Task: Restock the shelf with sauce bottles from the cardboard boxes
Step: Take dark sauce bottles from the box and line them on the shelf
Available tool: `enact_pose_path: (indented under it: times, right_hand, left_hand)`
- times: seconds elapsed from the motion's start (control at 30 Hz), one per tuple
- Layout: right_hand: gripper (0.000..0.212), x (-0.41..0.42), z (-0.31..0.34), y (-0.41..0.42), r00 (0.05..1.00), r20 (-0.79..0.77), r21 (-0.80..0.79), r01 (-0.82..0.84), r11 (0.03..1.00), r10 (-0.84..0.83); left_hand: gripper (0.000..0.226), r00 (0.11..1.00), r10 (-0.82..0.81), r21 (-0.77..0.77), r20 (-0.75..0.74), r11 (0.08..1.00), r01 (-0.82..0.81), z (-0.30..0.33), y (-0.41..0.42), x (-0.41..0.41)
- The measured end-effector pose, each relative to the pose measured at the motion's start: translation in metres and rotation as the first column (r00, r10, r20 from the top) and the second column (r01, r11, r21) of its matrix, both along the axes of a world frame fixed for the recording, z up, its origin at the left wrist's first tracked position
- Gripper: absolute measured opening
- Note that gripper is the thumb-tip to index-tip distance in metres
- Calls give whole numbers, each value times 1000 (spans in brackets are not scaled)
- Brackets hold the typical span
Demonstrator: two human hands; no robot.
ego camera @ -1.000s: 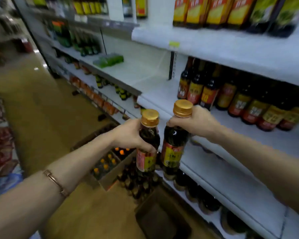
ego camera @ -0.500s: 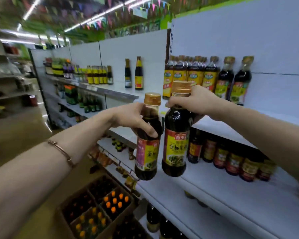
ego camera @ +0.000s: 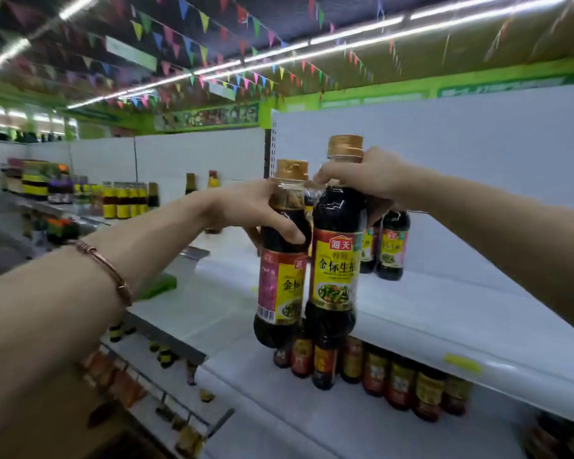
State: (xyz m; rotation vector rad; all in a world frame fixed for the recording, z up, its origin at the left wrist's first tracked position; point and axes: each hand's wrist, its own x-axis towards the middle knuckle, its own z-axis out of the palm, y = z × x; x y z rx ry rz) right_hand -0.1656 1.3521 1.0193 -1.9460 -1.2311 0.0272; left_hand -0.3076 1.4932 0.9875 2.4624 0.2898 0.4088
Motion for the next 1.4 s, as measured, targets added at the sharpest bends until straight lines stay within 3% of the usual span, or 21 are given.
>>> enact_pose_path:
  times: [0.13, 0.27, 0.43, 0.53, 0.73, 0.8, 0.93, 1.1, 1.2, 1.3, 1.33, 1.4]
  right_hand:
    - [55, 41, 17, 5, 996, 32, -10, 85, 996, -85]
    - [52, 89, 23, 8, 991, 56, 18, 122, 992, -123]
    - [57, 155, 13, 17, 984, 34, 19, 172, 985, -172]
    - [51, 192, -4, 28, 983, 22, -2, 182, 983, -182]
    - [46, 241, -44, 54, 969, 144, -60, 210, 976, -199]
    - [46, 254, -54, 60, 966, 119, -23, 234, 972, -230]
    - [38, 267, -69, 60, 953, 77, 59, 290, 955, -294]
    - [61, 252, -88, 65, 919, 127, 56, 369, 928, -373]
    - [68, 245, -99, 61, 946, -32, 76, 323, 943, -322]
    - [73, 243, -111, 51, 954, -195, 38, 240, 970, -229]
    - [82, 246, -116, 48, 957, -222, 11, 192, 981, -185]
    - [94, 249, -122, 42, 956, -265, -33, 118, 993, -122]
  left_hand:
    - [43, 998, -8, 19, 69, 1000, 7, 21, 4, 45]
    - [54, 991, -24, 43, 129, 999, 18, 29, 14, 97]
    - [38, 985, -78, 68, 154, 995, 68, 20, 26, 171]
    - [45, 981, -87, 138, 175, 988, 63, 8, 34, 209]
    - [64, 993, -51, 114, 105, 993, 39, -19, 57, 259]
    - [73, 996, -54, 75, 71, 996, 49, -29, 67, 270]
    - [68, 994, -21, -61, 109, 998, 28, -48, 87, 279]
    - [60, 970, -8, -237, 243, 969, 67, -81, 92, 279]
    - [76, 944, 4, -340, 330, 933, 115, -101, 87, 279]
    - [101, 979, 32, -364, 200, 931, 43, -130, 90, 279]
    - [100, 991, 29, -345, 131, 938, 18, -140, 91, 277]
    - [77, 994, 17, -354, 105, 935, 22, -152, 88, 274]
